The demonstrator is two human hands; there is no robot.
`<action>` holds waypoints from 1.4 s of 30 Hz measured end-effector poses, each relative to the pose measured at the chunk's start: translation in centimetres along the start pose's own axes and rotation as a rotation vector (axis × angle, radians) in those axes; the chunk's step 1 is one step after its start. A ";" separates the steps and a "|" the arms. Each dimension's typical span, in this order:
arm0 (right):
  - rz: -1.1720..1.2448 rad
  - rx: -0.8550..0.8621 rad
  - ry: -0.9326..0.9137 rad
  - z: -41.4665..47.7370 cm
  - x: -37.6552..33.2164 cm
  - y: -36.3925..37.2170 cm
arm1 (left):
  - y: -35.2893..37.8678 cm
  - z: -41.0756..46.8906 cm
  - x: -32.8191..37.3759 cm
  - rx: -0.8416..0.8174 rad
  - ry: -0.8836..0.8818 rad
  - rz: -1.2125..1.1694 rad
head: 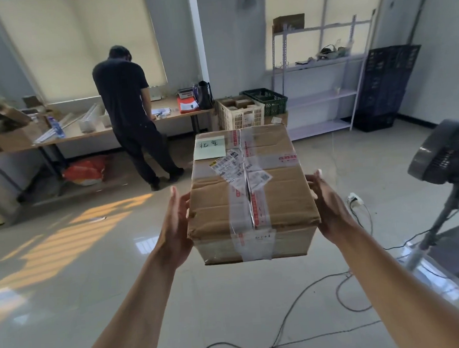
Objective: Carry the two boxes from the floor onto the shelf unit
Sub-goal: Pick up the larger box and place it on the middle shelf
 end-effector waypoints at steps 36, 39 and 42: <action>0.318 0.853 -0.276 -27.5 -2.0 -19.3 | 27.1 -7.7 -8.1 -1.013 -0.056 0.143; 0.308 0.953 -0.292 -31.8 -1.8 -21.8 | 30.4 -10.7 -9.8 -1.114 -0.077 0.146; 0.307 1.063 -0.305 -36.4 -1.5 -24.6 | 33.8 -14.5 -11.5 -1.225 -0.121 0.134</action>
Point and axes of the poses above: each hand's wrist, its own z-axis towards the middle knuckle, its own y-axis out of the palm, x = y × z, the point moved 1 cm from there along z, towards the middle knuckle, and after that the axes turned 5 degrees about x, right-handed, at the moved point
